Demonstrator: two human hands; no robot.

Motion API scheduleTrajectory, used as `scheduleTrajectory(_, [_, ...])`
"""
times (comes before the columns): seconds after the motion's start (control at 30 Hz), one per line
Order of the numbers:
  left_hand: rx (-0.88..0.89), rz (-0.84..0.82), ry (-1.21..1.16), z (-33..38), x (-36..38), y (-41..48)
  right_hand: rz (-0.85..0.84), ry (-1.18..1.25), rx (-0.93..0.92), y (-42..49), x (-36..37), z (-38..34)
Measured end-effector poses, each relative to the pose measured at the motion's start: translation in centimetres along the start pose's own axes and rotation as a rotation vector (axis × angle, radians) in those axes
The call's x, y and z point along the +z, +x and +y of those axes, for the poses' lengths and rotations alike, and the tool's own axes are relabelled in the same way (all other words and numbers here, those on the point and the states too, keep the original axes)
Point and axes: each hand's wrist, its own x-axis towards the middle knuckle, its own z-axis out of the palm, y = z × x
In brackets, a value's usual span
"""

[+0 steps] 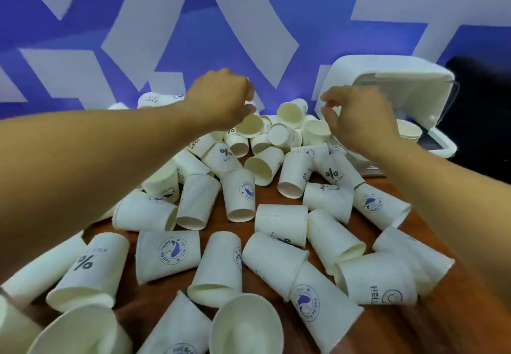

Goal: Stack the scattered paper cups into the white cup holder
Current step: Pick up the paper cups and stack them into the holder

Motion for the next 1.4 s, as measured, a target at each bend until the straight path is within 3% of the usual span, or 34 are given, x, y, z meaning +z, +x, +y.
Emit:
scheduleTrajectory(0.37, [-0.247,-0.195,-0.021,-8.4,0.2,-5.7,-0.276,0.071,-0.156,0.8,4.0,-9.8])
scheduleTrajectory(0.53, [-0.304,-0.229,-0.108,-9.5,1.9,-5.9,-0.294,0.060,-0.158,1.5,6.7,-11.5])
scheduleTrajectory(0.83, [-0.408,-0.121,-0.327,-10.6,4.8,-4.7,-0.232,-0.033,0.033,4.3,9.5,-10.6])
scheduleTrajectory(1.13, [-0.449,-0.038,-0.555,-11.7,4.8,-4.5,-0.263,-0.271,-0.021,5.9,12.4,-11.5])
scheduleTrajectory(1.4, [-0.481,0.014,-0.635,-12.5,3.6,-5.0,-0.311,-0.298,-0.023,5.7,13.0,-10.7])
